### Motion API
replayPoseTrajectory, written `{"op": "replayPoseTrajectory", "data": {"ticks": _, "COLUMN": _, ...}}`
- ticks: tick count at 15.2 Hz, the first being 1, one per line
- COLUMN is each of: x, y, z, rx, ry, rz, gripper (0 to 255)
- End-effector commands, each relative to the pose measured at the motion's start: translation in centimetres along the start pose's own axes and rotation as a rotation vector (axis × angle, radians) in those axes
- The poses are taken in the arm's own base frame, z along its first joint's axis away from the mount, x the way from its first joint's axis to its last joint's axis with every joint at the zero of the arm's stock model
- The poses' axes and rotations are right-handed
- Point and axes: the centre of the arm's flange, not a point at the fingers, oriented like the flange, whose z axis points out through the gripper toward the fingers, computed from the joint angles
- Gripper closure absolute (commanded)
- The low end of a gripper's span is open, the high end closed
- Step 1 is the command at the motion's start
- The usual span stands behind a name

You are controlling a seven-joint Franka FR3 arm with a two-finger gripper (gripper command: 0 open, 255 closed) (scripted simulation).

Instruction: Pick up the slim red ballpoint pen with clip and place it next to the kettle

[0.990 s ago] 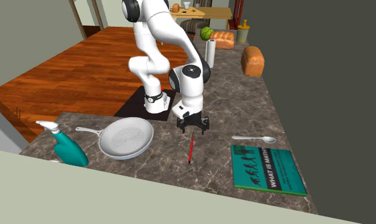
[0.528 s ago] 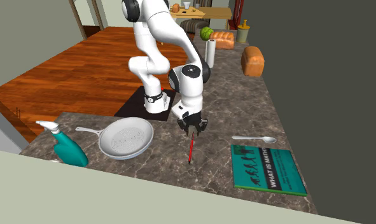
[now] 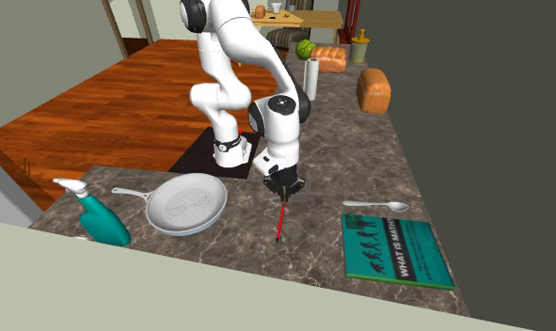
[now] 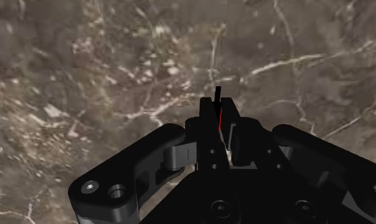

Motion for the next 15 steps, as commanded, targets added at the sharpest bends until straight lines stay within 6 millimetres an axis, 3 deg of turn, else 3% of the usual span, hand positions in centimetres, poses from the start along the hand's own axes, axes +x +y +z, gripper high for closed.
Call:
{"op": "replayPoseTrajectory", "data": {"ticks": 1, "x": -0.5, "y": -0.3, "z": -0.1, "rx": 0.001, "ry": -0.006, "rz": -0.008, "gripper": 255}}
{"op": "replayPoseTrajectory", "data": {"ticks": 15, "x": -0.7, "y": -0.6, "z": -7.5, "rx": 0.001, "ry": -0.006, "rz": -0.008, "gripper": 255}}
